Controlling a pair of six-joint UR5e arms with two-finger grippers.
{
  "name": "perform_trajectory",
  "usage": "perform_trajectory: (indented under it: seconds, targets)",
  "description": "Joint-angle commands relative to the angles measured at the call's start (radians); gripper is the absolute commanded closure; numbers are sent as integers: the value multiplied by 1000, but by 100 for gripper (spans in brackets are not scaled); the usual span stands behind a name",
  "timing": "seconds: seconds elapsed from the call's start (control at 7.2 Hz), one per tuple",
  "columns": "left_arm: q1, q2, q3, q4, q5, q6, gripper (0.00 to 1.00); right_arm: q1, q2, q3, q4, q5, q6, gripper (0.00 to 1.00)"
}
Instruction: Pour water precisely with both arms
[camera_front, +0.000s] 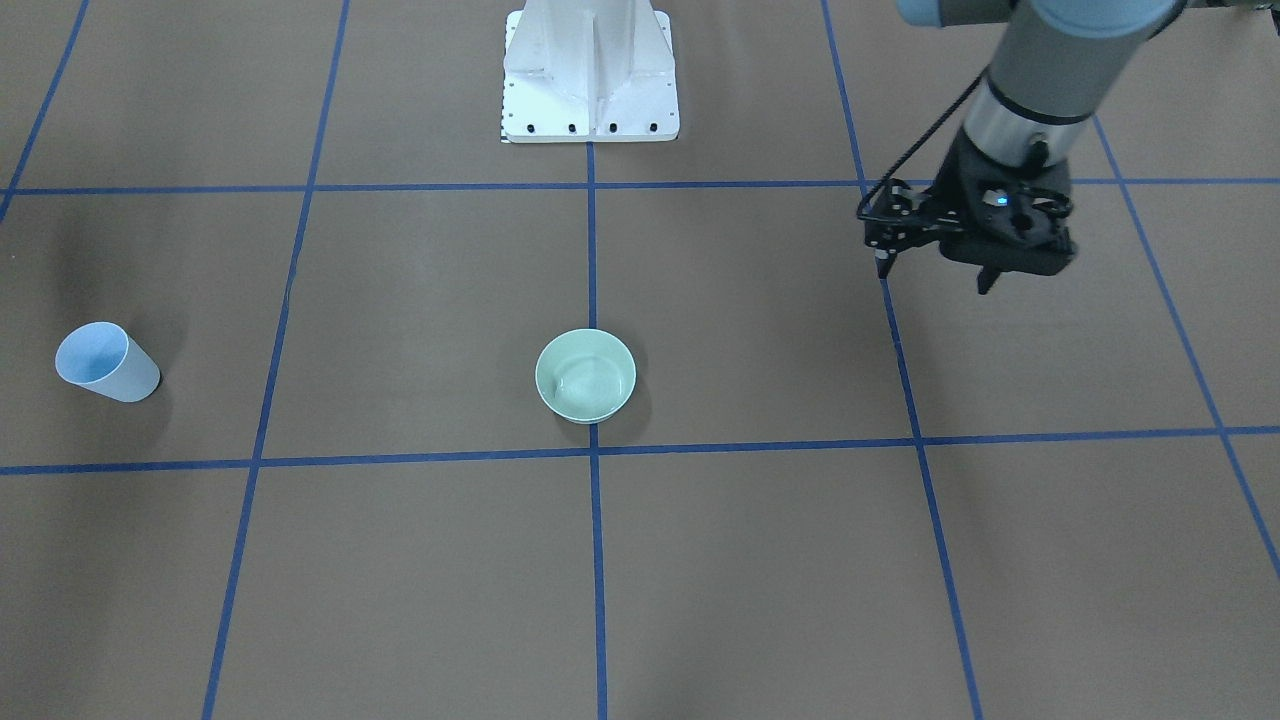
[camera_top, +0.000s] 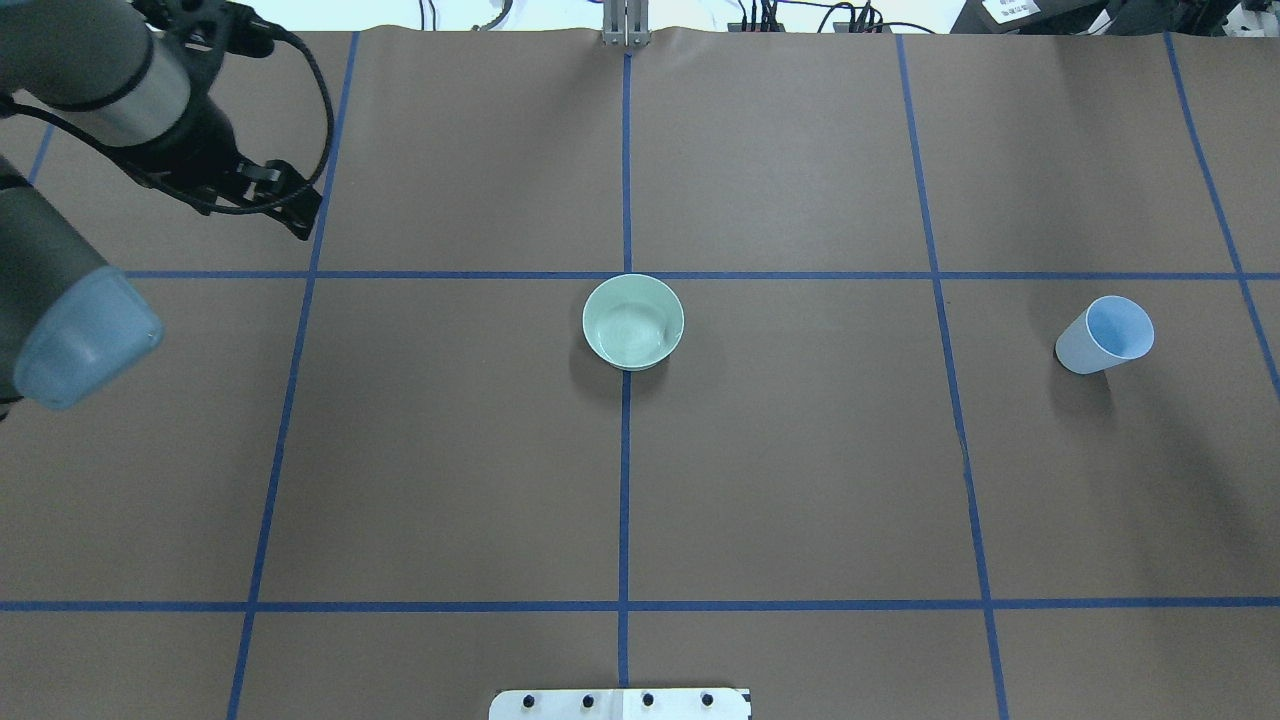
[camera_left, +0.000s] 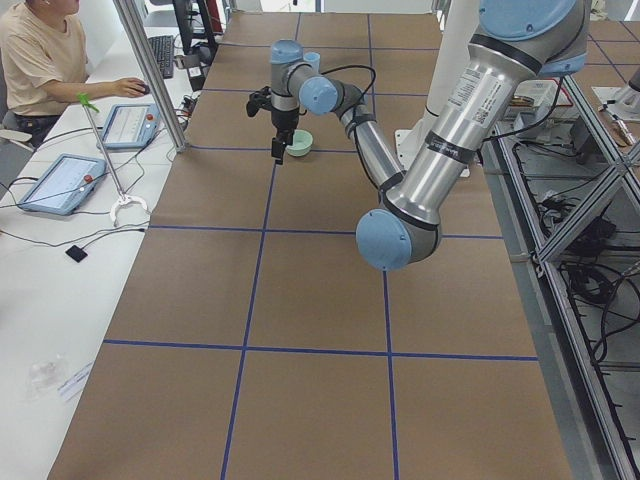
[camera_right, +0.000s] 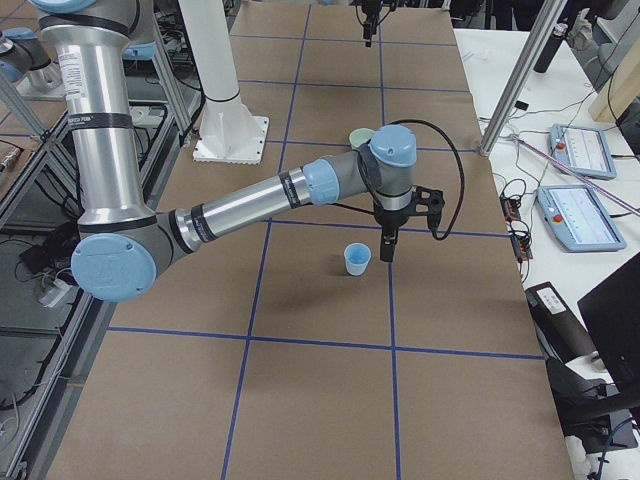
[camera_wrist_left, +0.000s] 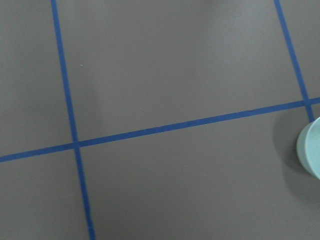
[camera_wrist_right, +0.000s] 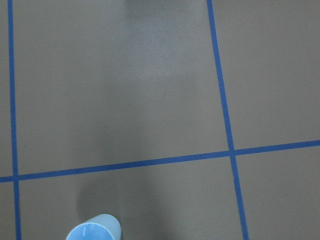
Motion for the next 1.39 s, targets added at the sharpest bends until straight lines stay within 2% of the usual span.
perform_trajectory:
  seconds: [0.0,0.28,0.42,0.69,0.97,1.25]
  targets:
    - [-83,96,3,-8,-28,181,1,-136,2,103,-1,-111,264,0]
    - [-112,126,15,-11,-28,254,1,-282,2,180,-3,-282,491,0]
    - [-158,137,43,-11,-62,322,1,-366,2,202,-6,-386,615,0]
    - [-300,170,142,-35,-155,523,1,-561,40,241,-143,-628,812,0]
    - [-331,170,204,-57,-157,582,1,-684,56,242,-213,-793,1028,0]
    - [-330,170,207,-63,-159,573,0,-773,56,214,-280,-942,1177,0]
